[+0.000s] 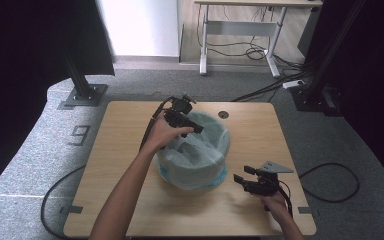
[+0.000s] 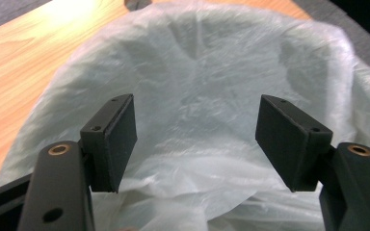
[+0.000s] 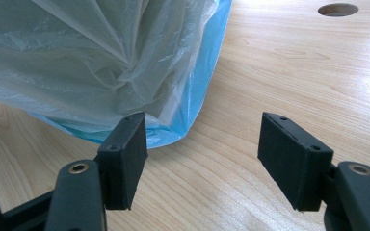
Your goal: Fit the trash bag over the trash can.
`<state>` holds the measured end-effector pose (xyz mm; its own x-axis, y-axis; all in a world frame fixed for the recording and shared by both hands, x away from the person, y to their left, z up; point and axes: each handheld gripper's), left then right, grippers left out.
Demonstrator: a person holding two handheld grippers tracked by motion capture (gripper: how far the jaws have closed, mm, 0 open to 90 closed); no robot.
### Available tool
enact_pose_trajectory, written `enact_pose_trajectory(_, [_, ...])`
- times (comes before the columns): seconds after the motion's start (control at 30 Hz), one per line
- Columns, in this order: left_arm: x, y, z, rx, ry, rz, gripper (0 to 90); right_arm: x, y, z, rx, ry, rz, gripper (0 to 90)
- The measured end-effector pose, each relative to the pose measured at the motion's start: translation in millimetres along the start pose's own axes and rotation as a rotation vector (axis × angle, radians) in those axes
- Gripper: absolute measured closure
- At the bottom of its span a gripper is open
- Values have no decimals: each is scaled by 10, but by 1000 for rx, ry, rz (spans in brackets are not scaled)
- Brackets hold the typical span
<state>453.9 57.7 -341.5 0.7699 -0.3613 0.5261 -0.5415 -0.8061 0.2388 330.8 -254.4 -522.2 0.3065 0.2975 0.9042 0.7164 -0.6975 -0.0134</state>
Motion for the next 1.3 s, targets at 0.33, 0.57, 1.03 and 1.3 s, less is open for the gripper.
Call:
enact_pose_trajectory(0.33, [-145,199,-140,-107,-4,99,310,-2,7,-3,-1,1,2,337])
enact_pose_trajectory(0.57, [-241,412,-100,-138,-43,164,309,-5,-3,7,-1,-2,2,337])
enact_pose_trajectory(1.03, [-284,439,129,-111,-188,170,328,0,13,-16,-5,1,1,337])
enact_pose_trajectory(1.3, [-225,452,262,-106,-271,164,330,-4,29,-24,-10,2,3,337])
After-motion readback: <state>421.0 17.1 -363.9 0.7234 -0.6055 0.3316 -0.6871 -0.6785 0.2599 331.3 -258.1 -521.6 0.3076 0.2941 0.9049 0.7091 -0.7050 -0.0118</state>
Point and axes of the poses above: each handheld gripper's, and its own axes: z roughly forward along the jaws, x roughly out of its top, y roughly to its right, and after that the axes turned 12 degrees about -z, right-handed
